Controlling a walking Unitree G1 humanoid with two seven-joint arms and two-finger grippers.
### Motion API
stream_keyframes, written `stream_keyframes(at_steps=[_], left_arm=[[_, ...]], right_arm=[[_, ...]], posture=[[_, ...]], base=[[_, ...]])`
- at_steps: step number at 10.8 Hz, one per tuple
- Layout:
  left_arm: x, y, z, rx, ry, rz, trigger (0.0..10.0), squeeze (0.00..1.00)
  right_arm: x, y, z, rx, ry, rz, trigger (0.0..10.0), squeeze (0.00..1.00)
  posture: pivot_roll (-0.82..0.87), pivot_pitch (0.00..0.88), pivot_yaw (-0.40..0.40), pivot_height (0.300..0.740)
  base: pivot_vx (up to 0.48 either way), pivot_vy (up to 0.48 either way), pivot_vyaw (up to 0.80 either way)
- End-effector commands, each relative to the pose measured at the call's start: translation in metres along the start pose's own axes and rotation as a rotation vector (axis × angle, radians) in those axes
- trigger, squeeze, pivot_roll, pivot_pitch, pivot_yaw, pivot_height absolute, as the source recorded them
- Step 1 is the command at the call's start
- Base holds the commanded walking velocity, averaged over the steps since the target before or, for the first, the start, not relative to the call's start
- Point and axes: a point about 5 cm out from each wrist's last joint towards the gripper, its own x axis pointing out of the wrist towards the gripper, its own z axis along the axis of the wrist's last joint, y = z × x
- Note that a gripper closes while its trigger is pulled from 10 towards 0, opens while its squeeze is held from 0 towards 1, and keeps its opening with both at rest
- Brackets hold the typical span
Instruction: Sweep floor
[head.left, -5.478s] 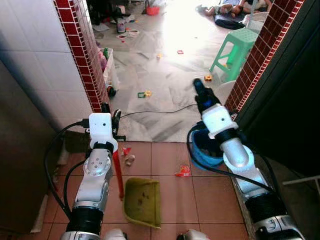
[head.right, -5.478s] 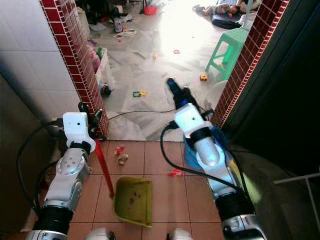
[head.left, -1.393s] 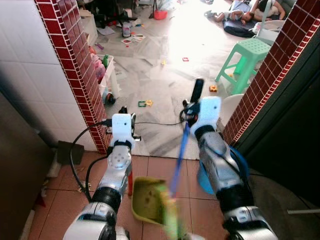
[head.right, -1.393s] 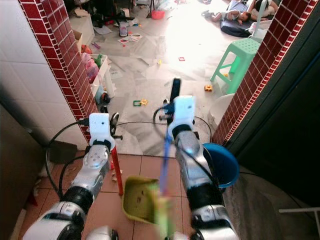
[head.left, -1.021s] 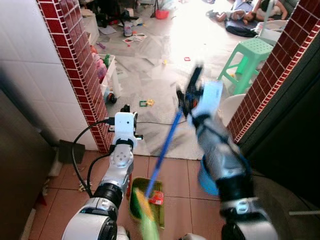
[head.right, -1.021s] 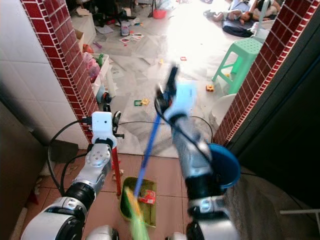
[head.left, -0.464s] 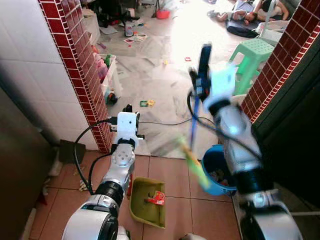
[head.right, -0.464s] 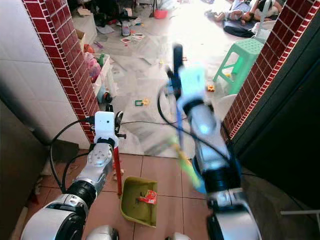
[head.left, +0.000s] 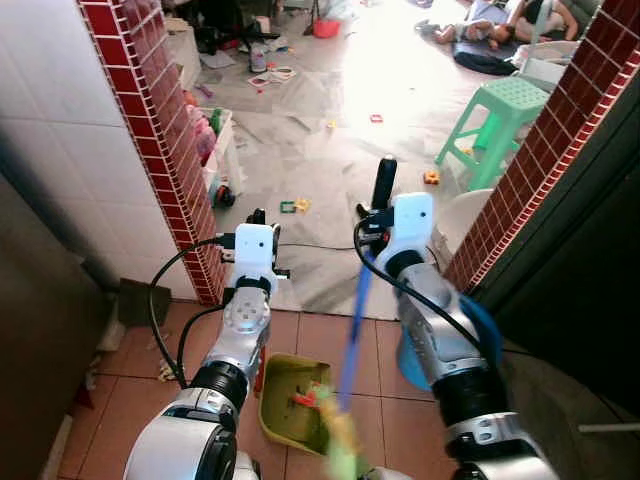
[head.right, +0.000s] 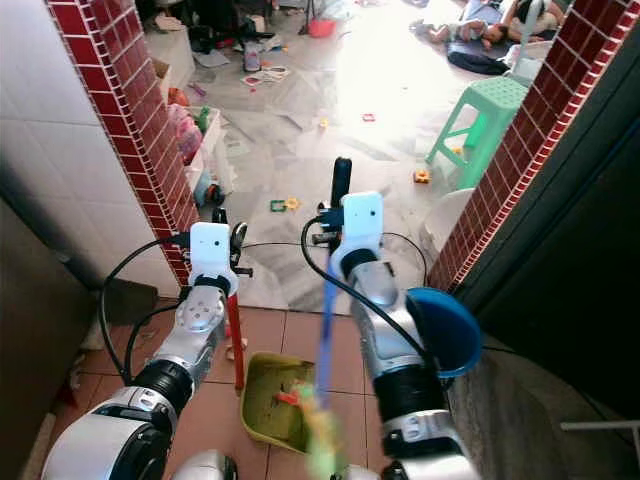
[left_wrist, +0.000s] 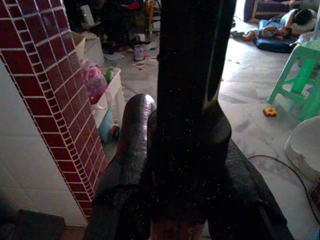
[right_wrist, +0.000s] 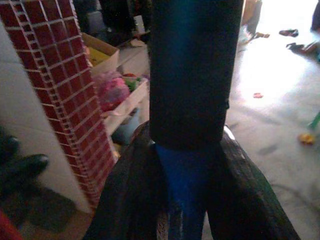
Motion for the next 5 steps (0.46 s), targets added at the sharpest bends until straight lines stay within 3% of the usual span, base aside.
stream_keyframes(at_steps=[1,4,5], left_arm=[[0.004,-0.004,0.008,-0.002,-0.026,-0.017,10.0,0.00],[0.004,-0.007,0.009,-0.036,-0.023,-0.026,10.0,0.00],[0.005,-0.009,0.010,-0.045,-0.028,-0.033,10.0,0.00]], right_arm=[[0.006,0.004,0.020,0.075,-0.070,0.043,10.0,0.00],[0.008,0.015,0.051,0.174,-0.154,0.143,10.0,0.00],[0.008,0.015,0.059,0.119,-0.181,0.159,10.0,0.00]], posture=[[-0.03,0.001,-0.042,0.740],[-0.04,0.000,-0.047,0.740],[-0.05,0.001,-0.050,0.740]], base=[[0.000,0.000,0.00],[0.000,0.000,0.00],[0.000,0.000,0.00]])
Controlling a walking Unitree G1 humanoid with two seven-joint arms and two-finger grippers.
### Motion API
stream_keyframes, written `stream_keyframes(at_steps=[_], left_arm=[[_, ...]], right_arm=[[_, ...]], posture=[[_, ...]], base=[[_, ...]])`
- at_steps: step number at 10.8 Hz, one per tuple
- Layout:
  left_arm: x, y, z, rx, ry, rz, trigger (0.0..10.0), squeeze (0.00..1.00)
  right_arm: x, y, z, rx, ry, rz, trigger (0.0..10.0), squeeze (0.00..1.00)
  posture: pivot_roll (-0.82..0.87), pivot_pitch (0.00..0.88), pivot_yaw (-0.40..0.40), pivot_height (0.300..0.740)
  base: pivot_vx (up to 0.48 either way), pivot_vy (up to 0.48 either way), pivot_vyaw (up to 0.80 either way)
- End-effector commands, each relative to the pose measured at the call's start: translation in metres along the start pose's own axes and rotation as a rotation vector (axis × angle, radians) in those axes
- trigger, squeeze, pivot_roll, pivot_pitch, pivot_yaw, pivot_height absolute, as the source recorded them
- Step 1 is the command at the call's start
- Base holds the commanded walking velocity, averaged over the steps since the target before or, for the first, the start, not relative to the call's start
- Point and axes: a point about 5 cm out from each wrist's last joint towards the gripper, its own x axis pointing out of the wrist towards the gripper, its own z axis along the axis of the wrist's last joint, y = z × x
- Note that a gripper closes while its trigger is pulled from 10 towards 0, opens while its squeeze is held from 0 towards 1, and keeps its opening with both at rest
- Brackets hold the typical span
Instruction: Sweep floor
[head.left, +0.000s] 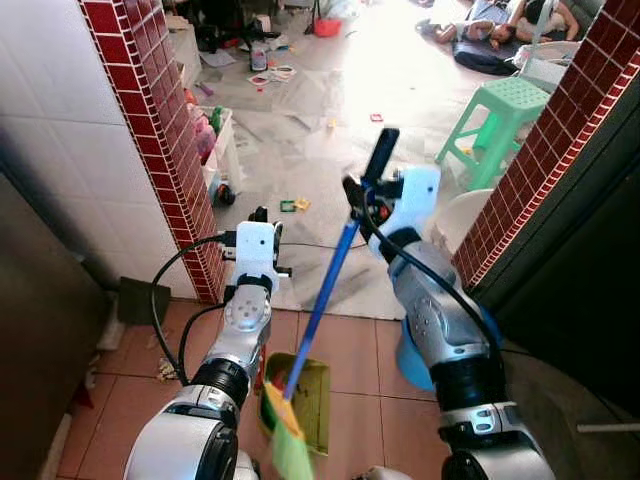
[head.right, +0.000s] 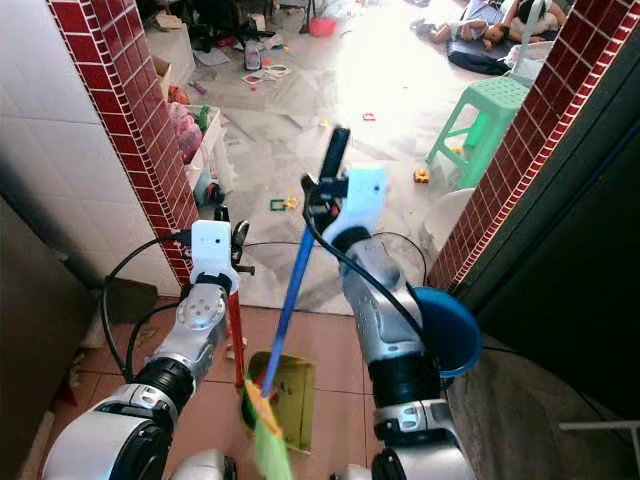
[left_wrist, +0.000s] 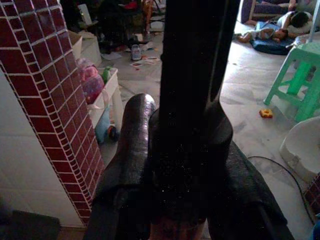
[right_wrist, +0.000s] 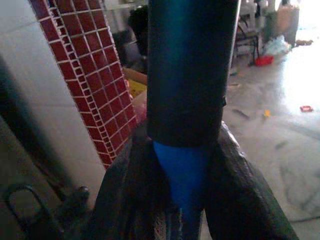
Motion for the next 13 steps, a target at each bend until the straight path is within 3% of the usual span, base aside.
stream_keyframes(at_steps=[1,2,4,6,9,11,13], left_arm=[[0.004,-0.005,0.009,-0.014,-0.029,-0.004,10.0,0.00],[0.006,-0.002,0.012,-0.035,-0.026,-0.011,10.0,0.00],[0.006,0.005,0.015,-0.019,-0.041,-0.006,10.0,0.00],[-0.006,0.022,0.019,-0.032,-0.090,-0.005,10.0,0.00],[-0.024,0.028,0.026,-0.064,-0.113,-0.076,10.0,0.00],[-0.044,0.037,0.036,0.011,-0.158,-0.143,10.0,0.00],[-0.054,0.045,0.031,0.017,-0.118,-0.135,10.0,0.00]], right_arm=[[0.004,0.004,0.028,-0.086,-0.116,0.029,10.0,0.00],[0.004,0.000,0.048,-0.241,-0.199,0.025,10.0,0.00],[0.001,-0.009,0.057,-0.301,-0.228,-0.032,10.0,0.00],[-0.007,-0.023,0.058,-0.313,-0.238,-0.113,10.0,0.00],[-0.019,-0.039,0.034,-0.382,-0.125,-0.207,10.0,0.00],[-0.036,-0.051,0.015,-0.381,-0.063,-0.260,10.0,0.00],[-0.052,-0.057,0.001,-0.368,-0.029,-0.318,10.0,0.00]], posture=[[-0.06,0.001,-0.049,0.740],[-0.07,0.002,-0.037,0.740],[-0.07,0.006,-0.027,0.740],[-0.06,0.010,-0.018,0.740],[-0.05,0.012,-0.028,0.740],[-0.03,0.008,-0.025,0.740],[-0.03,0.001,-0.021,0.740]], base=[[0.000,0.000,0.00],[0.000,0.000,0.00],[0.000,0.000,0.00],[0.000,0.000,0.00],[0.000,0.000,0.00],[0.000,0.000,0.00],[0.000,0.000,0.00]])
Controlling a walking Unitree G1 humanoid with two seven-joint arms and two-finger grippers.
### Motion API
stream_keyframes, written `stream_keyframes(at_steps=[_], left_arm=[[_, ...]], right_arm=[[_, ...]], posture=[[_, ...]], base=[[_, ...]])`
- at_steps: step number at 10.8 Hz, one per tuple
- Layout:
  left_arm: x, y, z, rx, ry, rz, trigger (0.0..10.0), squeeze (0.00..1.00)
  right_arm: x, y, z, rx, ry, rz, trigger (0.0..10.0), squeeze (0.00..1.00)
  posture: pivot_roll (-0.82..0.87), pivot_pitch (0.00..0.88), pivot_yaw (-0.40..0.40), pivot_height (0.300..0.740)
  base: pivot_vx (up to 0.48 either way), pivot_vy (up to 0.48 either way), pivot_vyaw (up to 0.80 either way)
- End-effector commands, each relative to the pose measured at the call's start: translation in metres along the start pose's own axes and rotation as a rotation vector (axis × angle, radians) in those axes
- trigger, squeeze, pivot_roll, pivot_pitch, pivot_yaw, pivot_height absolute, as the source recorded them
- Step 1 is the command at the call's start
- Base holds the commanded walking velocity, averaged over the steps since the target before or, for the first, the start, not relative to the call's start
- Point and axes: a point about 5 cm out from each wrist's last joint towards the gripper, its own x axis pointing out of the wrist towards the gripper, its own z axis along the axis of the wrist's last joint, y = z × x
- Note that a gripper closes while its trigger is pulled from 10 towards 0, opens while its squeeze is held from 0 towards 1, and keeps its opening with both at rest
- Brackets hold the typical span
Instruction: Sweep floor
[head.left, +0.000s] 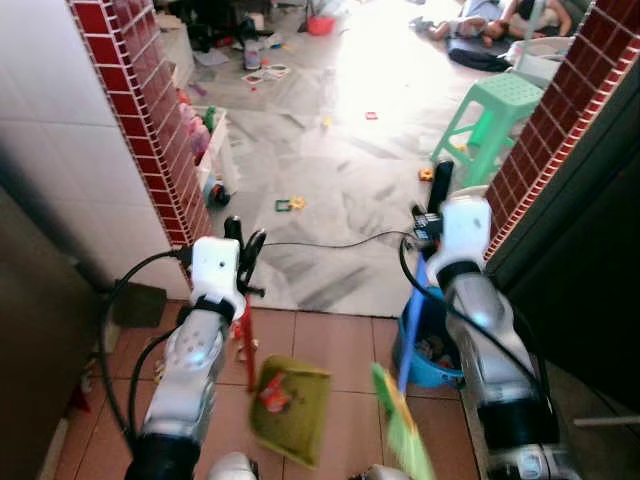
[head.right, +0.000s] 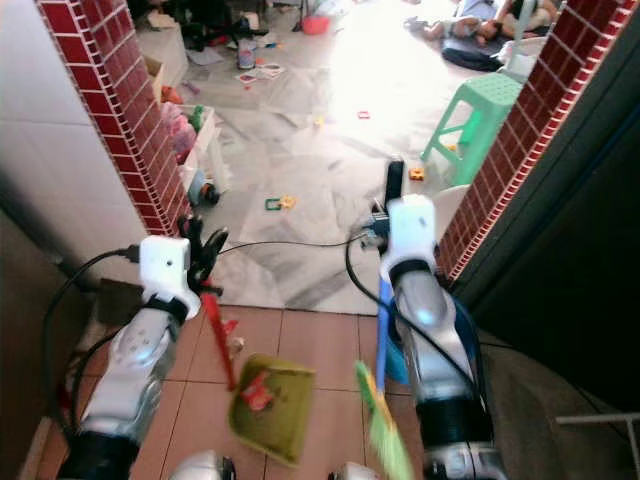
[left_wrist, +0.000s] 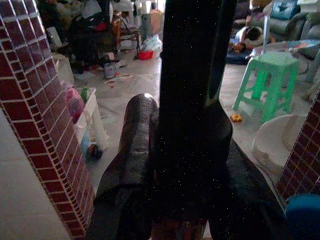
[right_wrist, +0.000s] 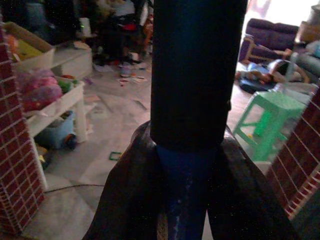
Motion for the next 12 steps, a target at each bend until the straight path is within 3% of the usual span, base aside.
stream_keyframes(at_steps=[1,4,6,12], left_arm=[[0.000,0.001,0.012,-0.003,-0.038,-0.007,10.0,0.00],[-0.001,-0.007,0.012,-0.032,-0.018,-0.047,10.0,0.00],[0.001,-0.009,0.015,-0.044,-0.014,-0.068,10.0,0.00],[0.005,-0.014,0.018,-0.095,0.001,-0.070,10.0,0.00]], right_arm=[[-0.001,-0.003,0.012,0.008,-0.053,-0.029,10.0,0.00],[-0.001,-0.002,-0.006,0.059,0.004,-0.063,10.0,0.00],[0.003,0.001,-0.002,0.067,-0.013,-0.062,10.0,0.00],[0.002,0.000,-0.006,0.056,0.000,-0.036,10.0,0.00]], posture=[[-0.03,0.000,-0.019,0.740],[-0.02,0.000,-0.002,0.740],[-0.03,0.000,0.006,0.740],[-0.04,0.000,-0.007,0.740]], base=[[0.000,0.000,-0.80],[0.000,0.000,-0.80],[0.000,0.000,0.00],[-0.283,0.000,0.00]])
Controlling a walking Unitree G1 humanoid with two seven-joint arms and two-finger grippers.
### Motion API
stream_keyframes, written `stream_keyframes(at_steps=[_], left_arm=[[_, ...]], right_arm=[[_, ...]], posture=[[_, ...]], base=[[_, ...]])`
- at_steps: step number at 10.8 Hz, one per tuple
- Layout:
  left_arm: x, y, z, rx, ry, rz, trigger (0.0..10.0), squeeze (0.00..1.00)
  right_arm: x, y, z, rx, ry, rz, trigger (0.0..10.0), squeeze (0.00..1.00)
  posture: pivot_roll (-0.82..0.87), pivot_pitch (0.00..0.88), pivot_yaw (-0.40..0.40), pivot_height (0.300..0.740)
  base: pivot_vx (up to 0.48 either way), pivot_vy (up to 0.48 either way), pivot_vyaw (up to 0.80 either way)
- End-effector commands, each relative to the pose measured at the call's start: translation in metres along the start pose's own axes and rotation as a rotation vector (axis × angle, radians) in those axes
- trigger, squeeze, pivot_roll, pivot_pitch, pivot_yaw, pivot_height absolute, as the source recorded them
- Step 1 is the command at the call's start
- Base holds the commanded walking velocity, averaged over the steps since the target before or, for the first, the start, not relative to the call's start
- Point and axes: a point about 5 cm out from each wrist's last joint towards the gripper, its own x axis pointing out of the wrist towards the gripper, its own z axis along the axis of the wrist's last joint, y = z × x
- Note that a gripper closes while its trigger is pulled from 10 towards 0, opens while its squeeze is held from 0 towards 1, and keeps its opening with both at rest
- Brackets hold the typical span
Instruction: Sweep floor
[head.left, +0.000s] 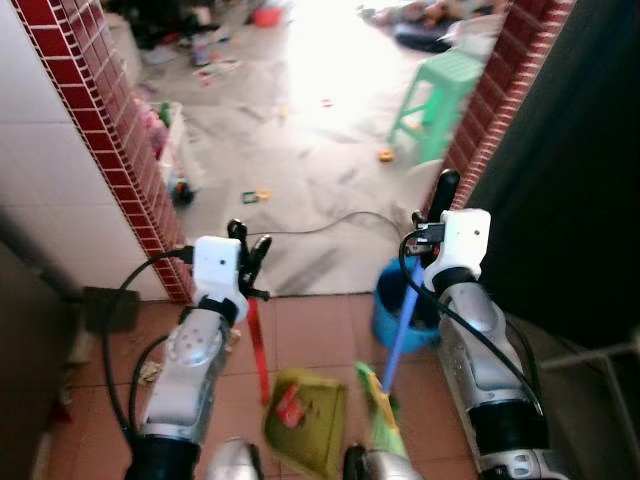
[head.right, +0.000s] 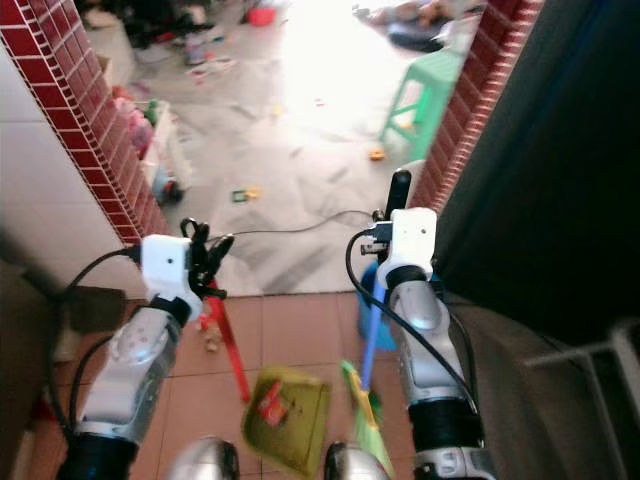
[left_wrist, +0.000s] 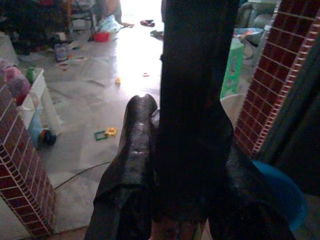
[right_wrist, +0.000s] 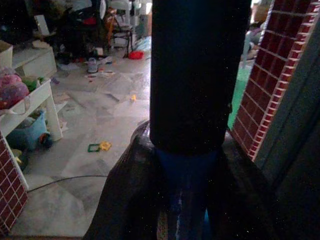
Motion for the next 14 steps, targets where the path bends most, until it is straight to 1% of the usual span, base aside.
stream_keyframes(at_steps=[1,4,5,6,7,8,10,11,12,13,14], left_arm=[[0.003,-0.004,0.013,-0.009,-0.058,-0.013,10.0,0.00],[0.003,-0.003,0.014,-0.014,-0.056,-0.010,10.0,0.00],[0.004,-0.003,0.014,-0.017,-0.058,-0.006,10.0,0.00],[0.004,-0.001,0.016,-0.026,-0.063,0.013,10.0,0.00],[0.006,0.004,0.017,-0.047,-0.067,0.051,10.0,0.00],[0.007,0.010,0.017,-0.065,-0.068,0.098,10.0,0.00],[0.011,0.016,0.021,-0.078,-0.085,0.140,10.0,0.00],[0.013,0.022,0.026,-0.126,-0.097,0.171,10.0,0.00],[0.015,0.028,0.036,-0.150,-0.128,0.201,10.0,0.00],[0.019,0.033,0.049,-0.171,-0.166,0.222,10.0,0.00],[0.024,0.037,0.067,-0.185,-0.218,0.233,10.0,0.00]], right_arm=[[0.002,-0.003,0.004,-0.008,-0.016,-0.004,10.0,0.00],[0.003,-0.003,0.006,-0.012,-0.022,-0.002,10.0,0.00],[0.003,-0.004,0.006,-0.015,-0.024,-0.005,10.0,0.00],[0.003,-0.007,0.008,-0.046,-0.036,-0.021,10.0,0.00],[0.003,-0.013,0.010,-0.102,-0.050,-0.051,10.0,0.00],[0.004,-0.020,0.009,-0.117,-0.043,-0.081,10.0,0.00],[0.007,-0.024,0.010,-0.147,-0.043,-0.099,10.0,0.00],[0.008,-0.025,0.010,-0.164,-0.040,-0.109,10.0,0.00],[0.007,-0.028,0.006,-0.179,-0.021,-0.119,10.0,0.00],[0.007,-0.031,0.001,-0.203,0.009,-0.137,10.0,0.00],[0.006,-0.037,-0.006,-0.225,0.048,-0.162,10.0,0.00]], posture=[[-0.04,0.001,-0.008,0.740],[-0.04,0.003,-0.010,0.740],[-0.04,0.003,-0.010,0.740],[-0.04,0.003,-0.010,0.740],[-0.04,0.003,-0.010,0.740],[-0.04,0.001,-0.011,0.740],[-0.05,0.000,-0.013,0.740],[-0.05,0.000,-0.017,0.740],[-0.05,0.000,-0.019,0.740],[-0.05,0.000,-0.020,0.740],[-0.05,0.005,-0.020,0.740]], base=[[-0.296,0.000,0.00],[-0.280,0.000,0.00],[0.000,0.000,0.00],[0.000,0.000,0.00],[0.000,0.000,0.00],[0.000,0.000,0.00],[0.000,0.000,0.00],[0.000,0.000,0.00],[0.000,0.000,0.00],[0.000,0.000,0.00],[0.000,0.000,0.00]])
